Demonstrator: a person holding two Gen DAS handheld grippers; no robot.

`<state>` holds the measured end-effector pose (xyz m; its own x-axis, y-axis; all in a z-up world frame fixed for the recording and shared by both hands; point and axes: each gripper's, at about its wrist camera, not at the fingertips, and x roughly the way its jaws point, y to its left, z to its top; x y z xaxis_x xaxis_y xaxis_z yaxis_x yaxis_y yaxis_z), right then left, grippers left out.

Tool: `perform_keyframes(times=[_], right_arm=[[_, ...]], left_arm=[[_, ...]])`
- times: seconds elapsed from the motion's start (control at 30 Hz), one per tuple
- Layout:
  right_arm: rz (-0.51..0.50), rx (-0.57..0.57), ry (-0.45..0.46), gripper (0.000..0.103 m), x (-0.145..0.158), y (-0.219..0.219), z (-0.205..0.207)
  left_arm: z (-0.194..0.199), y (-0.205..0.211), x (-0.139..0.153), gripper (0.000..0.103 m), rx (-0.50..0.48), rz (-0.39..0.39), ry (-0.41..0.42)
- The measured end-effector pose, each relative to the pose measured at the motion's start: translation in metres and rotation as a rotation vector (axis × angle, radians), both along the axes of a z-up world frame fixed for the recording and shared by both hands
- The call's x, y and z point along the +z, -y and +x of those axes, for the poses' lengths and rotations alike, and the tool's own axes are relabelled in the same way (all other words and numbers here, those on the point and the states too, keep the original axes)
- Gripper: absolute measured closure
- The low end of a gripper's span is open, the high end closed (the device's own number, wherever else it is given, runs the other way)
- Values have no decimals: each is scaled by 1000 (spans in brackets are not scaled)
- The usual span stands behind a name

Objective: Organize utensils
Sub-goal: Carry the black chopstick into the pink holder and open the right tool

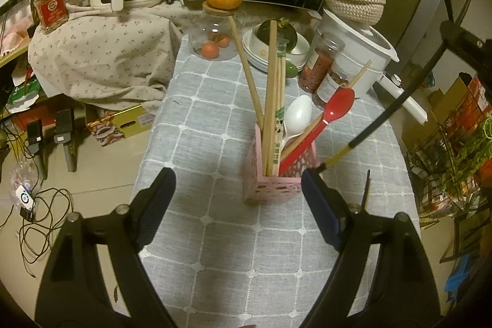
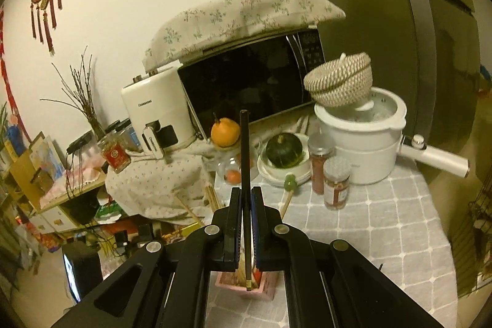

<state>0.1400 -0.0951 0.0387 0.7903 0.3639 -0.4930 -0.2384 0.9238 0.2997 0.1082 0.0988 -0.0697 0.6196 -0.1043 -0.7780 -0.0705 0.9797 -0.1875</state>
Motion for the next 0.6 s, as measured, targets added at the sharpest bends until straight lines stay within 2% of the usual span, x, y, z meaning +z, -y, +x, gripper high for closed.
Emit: perform_keyframes(times=[0.17, 0.37, 0.6], right_arm=[[-2, -1, 21, 97, -6, -3, 9], [-42, -5, -49, 97, -38, -9, 21], [-14, -15, -132, 97, -67, -5, 33]], left_arm=[[-1, -1, -2, 19, 4, -7, -8], [-1, -2, -2, 19, 8, -18, -5], [-2, 0, 0, 19, -1, -13, -4]])
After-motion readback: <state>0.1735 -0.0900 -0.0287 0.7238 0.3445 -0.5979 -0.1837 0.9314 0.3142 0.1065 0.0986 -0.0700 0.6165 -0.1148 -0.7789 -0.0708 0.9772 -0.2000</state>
